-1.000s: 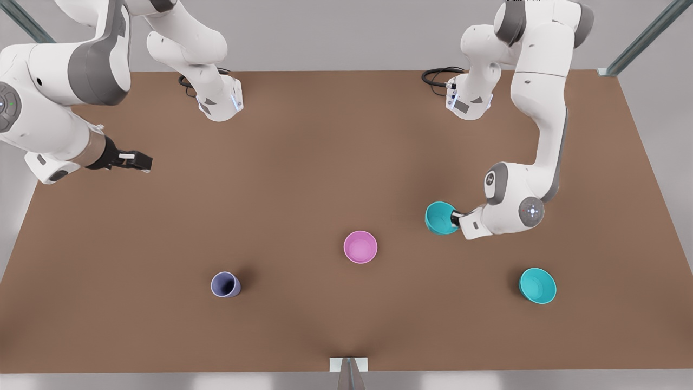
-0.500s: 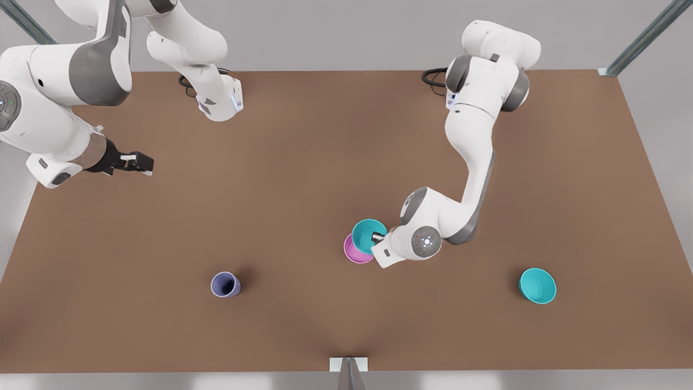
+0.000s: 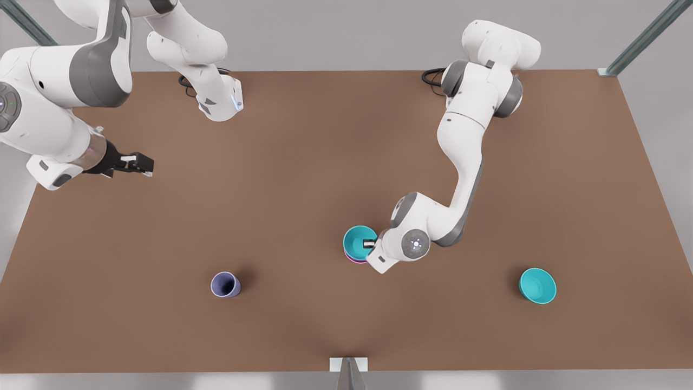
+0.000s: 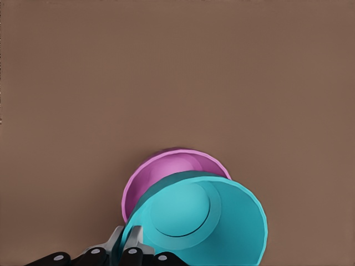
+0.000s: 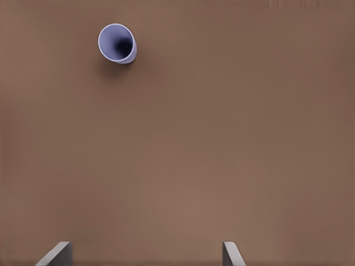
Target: Stack the blue bowl on the pink bowl
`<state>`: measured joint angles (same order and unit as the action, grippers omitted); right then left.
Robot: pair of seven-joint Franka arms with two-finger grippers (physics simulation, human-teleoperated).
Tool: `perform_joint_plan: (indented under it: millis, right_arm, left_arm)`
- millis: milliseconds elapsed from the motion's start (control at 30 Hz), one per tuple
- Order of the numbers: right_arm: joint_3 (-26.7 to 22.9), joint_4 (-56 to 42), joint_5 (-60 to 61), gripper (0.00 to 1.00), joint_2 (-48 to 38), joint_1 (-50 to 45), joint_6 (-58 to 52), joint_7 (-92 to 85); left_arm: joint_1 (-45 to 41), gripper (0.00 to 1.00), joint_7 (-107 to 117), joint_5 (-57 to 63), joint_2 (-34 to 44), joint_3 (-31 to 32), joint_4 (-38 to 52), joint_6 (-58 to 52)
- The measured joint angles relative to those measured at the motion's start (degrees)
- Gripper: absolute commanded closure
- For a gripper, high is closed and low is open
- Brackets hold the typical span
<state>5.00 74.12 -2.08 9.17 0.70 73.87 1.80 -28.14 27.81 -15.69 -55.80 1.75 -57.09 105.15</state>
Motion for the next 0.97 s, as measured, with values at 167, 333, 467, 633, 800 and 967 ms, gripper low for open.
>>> perform_joint_plan:
  millis: [167, 333, 467, 633, 800, 967]
  right_arm:
    - [0.0, 0.0, 0.0, 0.00, 0.1, 0.0, 0.1, -0.3]
    - [0.0, 0.0, 0.0, 0.00, 0.1, -0.1, 0.2, -0.5]
    - [0.0, 0.0, 0.0, 0.00, 0.1, -0.1, 0.2, -0.7]
    - [0.0, 0.0, 0.0, 0.00, 0.1, 0.0, 0.3, -0.8]
    - [0.0, -0.1, 0.0, 0.00, 0.1, 0.0, 0.4, -0.9]
    - [0.0, -0.1, 0.0, 0.00, 0.1, -0.1, 0.5, -1.0]
  left_arm:
    - [0.0, 0.79, 2.9, 0.0, -0.1, 0.0, -0.2, 0.7]
    - [0.0, 0.79, 5.1, 0.0, -0.5, 0.1, -0.6, 0.9]
    - [0.1, 0.00, 6.3, -0.3, -0.3, 0.1, -0.9, 0.8]
    - [6.1, 0.00, 6.4, 2.6, 8.9, -0.6, -0.4, -7.6]
    - [13.9, 0.00, -1.5, 16.3, 27.8, -0.5, -6.3, -20.5]
    - [14.6, 0.00, -8.7, 18.5, 40.3, -0.4, -15.7, -24.8]
